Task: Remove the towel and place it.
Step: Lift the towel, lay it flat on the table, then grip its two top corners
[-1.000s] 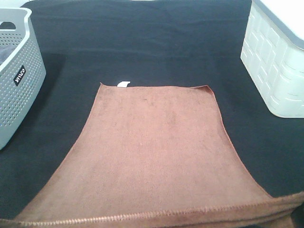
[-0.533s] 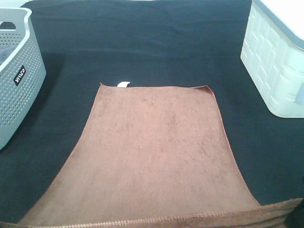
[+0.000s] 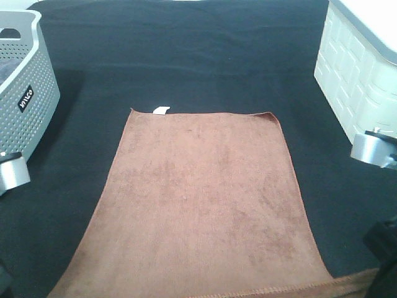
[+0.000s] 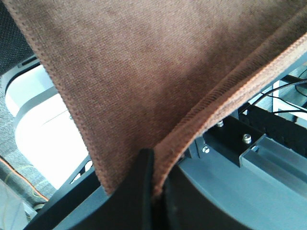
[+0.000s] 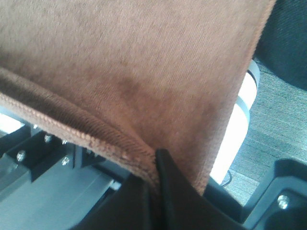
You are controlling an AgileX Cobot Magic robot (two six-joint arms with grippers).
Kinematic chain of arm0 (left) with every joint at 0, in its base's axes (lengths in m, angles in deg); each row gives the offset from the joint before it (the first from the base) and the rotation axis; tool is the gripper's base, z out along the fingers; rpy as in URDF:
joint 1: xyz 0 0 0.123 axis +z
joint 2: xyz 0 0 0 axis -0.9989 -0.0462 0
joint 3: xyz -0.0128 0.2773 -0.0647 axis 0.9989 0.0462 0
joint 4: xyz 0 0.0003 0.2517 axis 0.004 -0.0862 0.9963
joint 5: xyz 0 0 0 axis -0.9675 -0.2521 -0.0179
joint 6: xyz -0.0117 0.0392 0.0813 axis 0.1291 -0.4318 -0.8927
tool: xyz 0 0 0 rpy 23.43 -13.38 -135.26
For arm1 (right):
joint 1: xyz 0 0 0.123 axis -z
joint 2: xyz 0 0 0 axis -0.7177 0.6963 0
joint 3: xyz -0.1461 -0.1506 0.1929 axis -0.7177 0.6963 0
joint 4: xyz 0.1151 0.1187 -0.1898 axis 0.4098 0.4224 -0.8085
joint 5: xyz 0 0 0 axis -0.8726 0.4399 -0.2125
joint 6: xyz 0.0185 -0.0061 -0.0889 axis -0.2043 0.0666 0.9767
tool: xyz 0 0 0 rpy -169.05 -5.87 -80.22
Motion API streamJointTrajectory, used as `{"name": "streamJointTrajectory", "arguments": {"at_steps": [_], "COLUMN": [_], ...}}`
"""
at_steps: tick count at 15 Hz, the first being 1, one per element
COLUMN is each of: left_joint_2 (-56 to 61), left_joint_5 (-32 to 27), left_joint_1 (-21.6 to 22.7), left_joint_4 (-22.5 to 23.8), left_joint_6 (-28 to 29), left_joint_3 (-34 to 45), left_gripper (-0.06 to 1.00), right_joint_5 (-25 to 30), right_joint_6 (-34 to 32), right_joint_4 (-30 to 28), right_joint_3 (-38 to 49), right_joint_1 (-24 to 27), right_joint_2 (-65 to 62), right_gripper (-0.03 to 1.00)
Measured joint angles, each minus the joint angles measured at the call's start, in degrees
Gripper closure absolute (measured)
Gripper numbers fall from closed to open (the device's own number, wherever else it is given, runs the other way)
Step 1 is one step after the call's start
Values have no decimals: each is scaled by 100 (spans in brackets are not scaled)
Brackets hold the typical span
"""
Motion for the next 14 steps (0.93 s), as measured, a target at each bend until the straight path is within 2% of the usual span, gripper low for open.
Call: {"name": "streamJointTrajectory", "arguments": {"at_steps": [5,9,14], "left_joint_2": [-567,-1152,-2103], "left_joint_5": [97,269,384], "left_joint_1": [-23,-871,-1696], "left_joint_4": [-189,183,458], "left_joint_6": [-584,-688,-344], "left_joint_3": [-11,-395,-1232], "left_gripper": [94,94,94], "right_joint_5": [-407,-602,-693], "right_joint_6": [458,607,705], "right_joint_4": [-40,-97,40], "right_joint_3": [0,0,0], "right_joint_1": [40,52,52], "right_joint_2": [825,1409,1461], "right_gripper": [96,96,96]}}
